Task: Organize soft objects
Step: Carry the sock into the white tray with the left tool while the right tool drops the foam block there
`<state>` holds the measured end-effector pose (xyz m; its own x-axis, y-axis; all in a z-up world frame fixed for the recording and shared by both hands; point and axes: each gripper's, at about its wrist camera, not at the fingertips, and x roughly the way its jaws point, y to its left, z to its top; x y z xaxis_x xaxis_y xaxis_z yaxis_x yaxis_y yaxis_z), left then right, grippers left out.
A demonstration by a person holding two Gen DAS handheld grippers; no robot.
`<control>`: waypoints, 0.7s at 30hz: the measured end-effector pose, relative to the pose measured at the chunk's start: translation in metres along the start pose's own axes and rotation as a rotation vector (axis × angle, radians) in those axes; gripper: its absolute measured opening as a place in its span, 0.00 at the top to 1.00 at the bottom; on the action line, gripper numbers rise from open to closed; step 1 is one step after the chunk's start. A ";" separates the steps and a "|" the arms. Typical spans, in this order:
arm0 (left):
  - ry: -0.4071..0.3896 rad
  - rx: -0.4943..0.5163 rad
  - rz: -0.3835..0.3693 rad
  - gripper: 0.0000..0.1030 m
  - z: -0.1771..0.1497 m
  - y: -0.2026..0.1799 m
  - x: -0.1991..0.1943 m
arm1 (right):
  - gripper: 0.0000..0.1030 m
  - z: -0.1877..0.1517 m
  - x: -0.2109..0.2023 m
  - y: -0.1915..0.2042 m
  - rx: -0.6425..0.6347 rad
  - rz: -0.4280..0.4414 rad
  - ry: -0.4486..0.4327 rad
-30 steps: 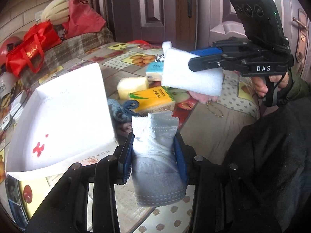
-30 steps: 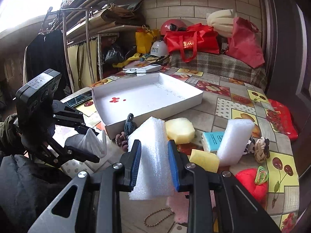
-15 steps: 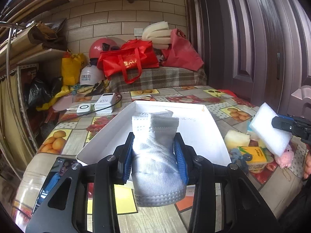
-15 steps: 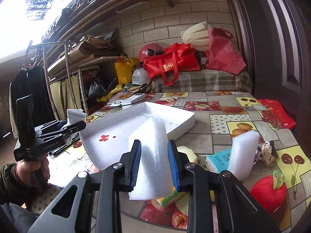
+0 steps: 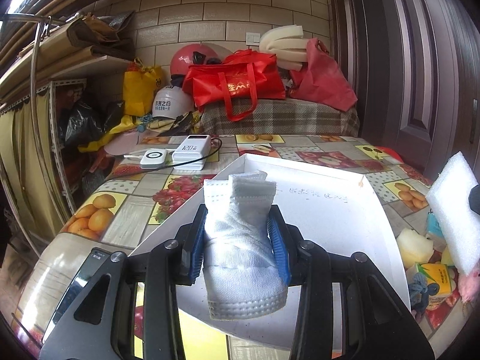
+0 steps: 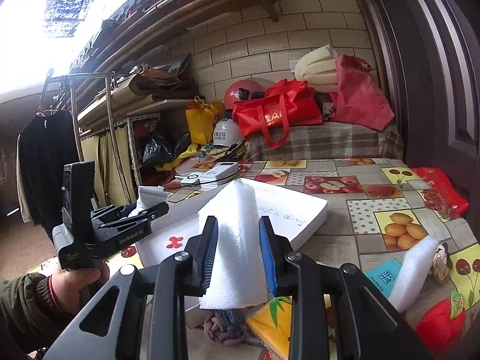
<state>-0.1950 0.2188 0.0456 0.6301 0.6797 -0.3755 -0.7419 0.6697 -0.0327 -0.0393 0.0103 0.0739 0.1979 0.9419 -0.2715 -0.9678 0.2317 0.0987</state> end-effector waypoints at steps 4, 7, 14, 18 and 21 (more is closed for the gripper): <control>0.008 -0.009 0.015 0.62 0.004 -0.002 0.010 | 0.74 0.007 0.009 0.006 -0.003 0.016 0.004; 0.016 -0.025 0.026 0.62 0.008 -0.002 0.018 | 0.74 0.011 0.018 0.010 0.006 0.024 0.017; 0.046 -0.051 0.034 0.62 0.014 0.000 0.037 | 0.74 0.015 0.039 0.016 0.019 0.031 0.050; 0.054 -0.040 0.036 0.62 0.017 -0.003 0.045 | 0.74 0.020 0.049 0.022 0.011 0.034 0.063; 0.066 -0.042 0.032 0.62 0.018 -0.002 0.050 | 0.74 0.023 0.056 0.027 0.001 0.029 0.075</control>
<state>-0.1578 0.2565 0.0442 0.5905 0.6782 -0.4374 -0.7711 0.6341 -0.0579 -0.0503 0.0752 0.0829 0.1574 0.9275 -0.3391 -0.9728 0.2048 0.1086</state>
